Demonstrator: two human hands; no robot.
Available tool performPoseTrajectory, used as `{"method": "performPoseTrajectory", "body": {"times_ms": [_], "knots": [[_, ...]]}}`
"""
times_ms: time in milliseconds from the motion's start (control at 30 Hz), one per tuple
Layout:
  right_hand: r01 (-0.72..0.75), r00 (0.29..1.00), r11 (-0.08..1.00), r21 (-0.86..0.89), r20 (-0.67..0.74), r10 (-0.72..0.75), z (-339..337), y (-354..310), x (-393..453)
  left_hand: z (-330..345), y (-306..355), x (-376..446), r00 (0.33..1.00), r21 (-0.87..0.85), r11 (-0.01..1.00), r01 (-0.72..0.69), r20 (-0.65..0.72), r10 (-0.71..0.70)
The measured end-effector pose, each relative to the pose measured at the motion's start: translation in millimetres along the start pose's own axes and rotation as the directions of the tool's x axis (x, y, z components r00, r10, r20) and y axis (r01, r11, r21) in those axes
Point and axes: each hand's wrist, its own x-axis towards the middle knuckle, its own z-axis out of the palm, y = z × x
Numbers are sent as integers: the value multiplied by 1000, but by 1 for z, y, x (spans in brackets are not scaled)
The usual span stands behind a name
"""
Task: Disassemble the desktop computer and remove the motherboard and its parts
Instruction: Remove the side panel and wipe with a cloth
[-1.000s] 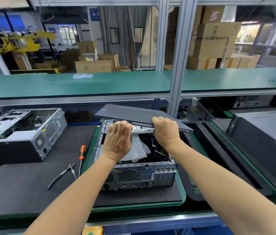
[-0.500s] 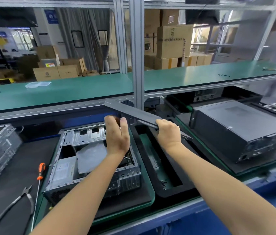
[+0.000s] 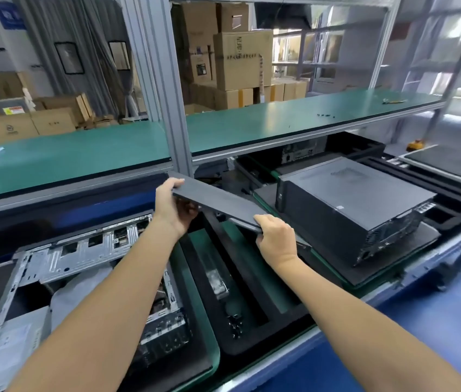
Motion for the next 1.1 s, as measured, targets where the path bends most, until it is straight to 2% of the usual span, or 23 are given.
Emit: {"method": "performPoseTrajectory", "body": {"times_ms": [133,233,333,400,567,800,1100], "knots": [[-59,998,995,75,-28,62,13,27,15,31,-7,31,999,105,994,-40,38,37],[-141,990,990,10,7,141,22,51,25,60,-18,49,997,165,984,-62,65,52],[-183,974,974,-136,112,198,28,78,34,89,-34,65,995,237,969,-70,89,51],[-186,957,967,-172,191,218,30,97,43,108,-46,75,994,261,962,-81,94,58],[-179,857,980,-90,475,200,29,140,56,151,-84,92,989,364,923,-128,116,92],[-295,866,955,33,432,253,37,182,57,199,-116,105,980,491,854,-173,169,102],[-459,820,872,172,460,341,55,218,44,236,-154,109,975,582,791,-187,210,75]]}}
